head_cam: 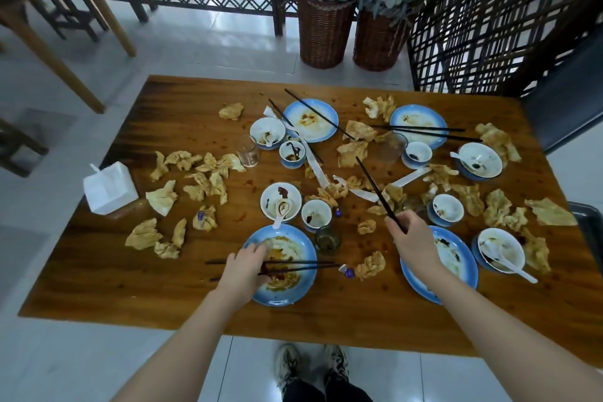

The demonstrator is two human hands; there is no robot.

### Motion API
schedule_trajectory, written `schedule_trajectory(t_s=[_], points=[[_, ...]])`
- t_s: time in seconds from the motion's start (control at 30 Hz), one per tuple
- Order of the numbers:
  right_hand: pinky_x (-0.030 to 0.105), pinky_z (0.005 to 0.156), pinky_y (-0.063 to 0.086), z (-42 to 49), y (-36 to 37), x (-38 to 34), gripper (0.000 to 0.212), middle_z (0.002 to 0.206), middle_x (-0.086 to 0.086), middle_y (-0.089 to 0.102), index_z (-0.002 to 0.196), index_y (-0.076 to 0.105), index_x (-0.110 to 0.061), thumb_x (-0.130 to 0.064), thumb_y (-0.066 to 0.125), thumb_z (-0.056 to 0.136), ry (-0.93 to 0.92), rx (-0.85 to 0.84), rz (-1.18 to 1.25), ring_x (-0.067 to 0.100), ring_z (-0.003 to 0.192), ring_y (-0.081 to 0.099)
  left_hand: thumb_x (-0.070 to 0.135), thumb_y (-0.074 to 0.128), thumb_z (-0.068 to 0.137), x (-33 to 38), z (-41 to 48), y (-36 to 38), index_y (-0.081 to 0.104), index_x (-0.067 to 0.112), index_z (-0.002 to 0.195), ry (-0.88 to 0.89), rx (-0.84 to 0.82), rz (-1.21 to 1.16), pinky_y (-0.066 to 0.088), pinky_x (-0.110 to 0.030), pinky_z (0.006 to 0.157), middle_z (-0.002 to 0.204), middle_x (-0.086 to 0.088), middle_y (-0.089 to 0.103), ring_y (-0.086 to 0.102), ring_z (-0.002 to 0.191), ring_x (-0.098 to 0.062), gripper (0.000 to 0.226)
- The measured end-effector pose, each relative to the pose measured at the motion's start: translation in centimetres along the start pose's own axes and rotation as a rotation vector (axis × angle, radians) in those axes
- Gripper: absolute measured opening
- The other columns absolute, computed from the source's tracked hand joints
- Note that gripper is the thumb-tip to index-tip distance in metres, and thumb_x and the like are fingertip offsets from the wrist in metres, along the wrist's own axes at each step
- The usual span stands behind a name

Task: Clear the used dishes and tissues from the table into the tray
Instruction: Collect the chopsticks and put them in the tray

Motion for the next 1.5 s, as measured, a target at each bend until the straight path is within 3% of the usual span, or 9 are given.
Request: schedule_trajectory(t_s=[0.13, 0.3, 0.5, 0.63, 0.8, 0.93, 1.13, 1.33, 1.5], points=[[0.023, 0.061, 0.039, -0.6, -0.1, 0.6, 0.017, 0.08, -0.004, 0.06, 0.093, 0.056, -0.015, -0.033, 0.057, 0.093, 0.027, 0.021, -0.029, 0.013, 0.075, 0.057, 0.012, 0.06, 0.089, 0.6, -0.1, 0.4, 0.043, 0.023, 0.131, 0.065, -0.007, -0.138, 0.039, -0.033, 0.102, 0.135, 0.002, 0.049, 0.047, 0.122, -0.019, 0.047], [0.023, 0.061, 0.039, -1.4, -0.3, 0.7, 0.017, 0.08, -0.005, 0.06, 0.092, 0.056, -0.017, -0.033, 0.057, 0.093, 0.039, 0.046, -0.029, 0.013, 0.076, 0.058, 0.013, 0.053, 0.093, 0.7, 0.1, 1.0, 0.051, 0.023, 0.118, 0.085, -0.069, -0.143, 0.044, -0.031, 0.1, 0.129, 0.0, 0.051, 0.049, 0.118, -0.019, 0.027], [0.027, 0.065, 0.045, -1.6, -0.8, -0.5, 0.016, 0.083, -0.005, 0.061, 0.093, 0.057, -0.016, -0.032, 0.057, 0.093, 0.03, 0.076, -0.04, 0.013, 0.078, 0.059, 0.012, 0.05, 0.096, 0.8, -0.5, -0.5, 0.044, 0.027, 0.126, 0.127, -0.079, -0.071, 0.051, -0.033, 0.092, 0.128, 0.004, 0.042, 0.053, 0.109, -0.018, 0.035], [0.025, 0.058, 0.039, -1.0, -1.2, -2.1, 0.017, 0.08, -0.002, 0.06, 0.092, 0.057, -0.014, -0.031, 0.057, 0.093, 0.014, 0.104, -0.036, 0.015, 0.073, 0.058, 0.0, 0.058, 0.087, 1.4, -1.0, -4.5, 0.04, 0.029, 0.125, 0.222, 0.041, -0.023, 0.045, -0.029, 0.084, 0.117, 0.008, 0.039, 0.046, 0.086, -0.01, 0.051], [0.023, 0.054, 0.036, 0.1, -2.7, -4.2, 0.016, 0.076, -0.005, 0.058, 0.086, 0.055, -0.017, -0.032, 0.057, 0.093, -0.021, 0.158, -0.002, 0.01, 0.069, 0.054, 0.008, 0.056, 0.092, 2.0, -0.6, -9.9, 0.042, 0.028, 0.116, 0.269, 0.199, -0.138, 0.043, -0.029, 0.077, 0.107, 0.008, 0.041, 0.049, 0.082, -0.009, 0.034], [0.027, 0.055, 0.04, 1.4, -4.8, -4.7, 0.017, 0.077, -0.004, 0.06, 0.087, 0.056, -0.014, -0.031, 0.057, 0.093, -0.017, 0.184, -0.005, 0.011, 0.07, 0.056, 0.004, 0.049, 0.095, 2.1, 1.3, -12.9, 0.043, 0.026, 0.111, 0.21, 0.276, -0.276, 0.051, -0.036, 0.08, 0.105, 0.003, 0.056, 0.056, 0.092, -0.015, 0.027], [0.031, 0.056, 0.041, 5.1, -8.7, -3.8, 0.017, 0.078, -0.005, 0.061, 0.088, 0.057, -0.017, -0.033, 0.056, 0.094, -0.017, 0.192, -0.043, 0.013, 0.071, 0.057, 0.013, 0.043, 0.098, 2.9, 4.8, -14.8, 0.045, 0.02, 0.117, 0.119, 0.321, -0.42, 0.047, -0.031, 0.086, 0.111, 0.004, 0.053, 0.054, 0.1, -0.015, 0.02], [0.03, 0.053, 0.04, 11.5, -11.1, -2.2, 0.019, 0.076, -0.003, 0.061, 0.089, 0.057, -0.016, -0.034, 0.057, 0.093, -0.036, 0.137, -0.066, 0.016, 0.069, 0.058, 0.016, 0.049, 0.096, 4.5, 8.7, -15.6, 0.043, 0.029, 0.099, 0.017, 0.368, -0.451, 0.048, -0.03, 0.064, 0.09, 0.007, 0.057, 0.055, 0.076, -0.01, 0.014], [0.031, 0.06, 0.042, 17.8, -12.3, -1.3, 0.021, 0.09, -0.006, 0.06, 0.1, 0.056, -0.019, -0.037, 0.059, 0.09, -0.045, 0.063, -0.131, 0.017, 0.081, 0.059, 0.016, 0.052, 0.094, 5.4, 12.3, -15.8, 0.047, 0.029, 0.099, -0.079, 0.359, -0.497, 0.046, -0.032, 0.06, 0.084, 0.009, 0.057, 0.055, 0.071, -0.008, 0.014]])
Point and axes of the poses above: each hand's wrist, its own z-axis towards the middle knuckle, its own y-axis out of the palm, x = y × z, the point moved 10 cm from there along z, towards the middle knuckle
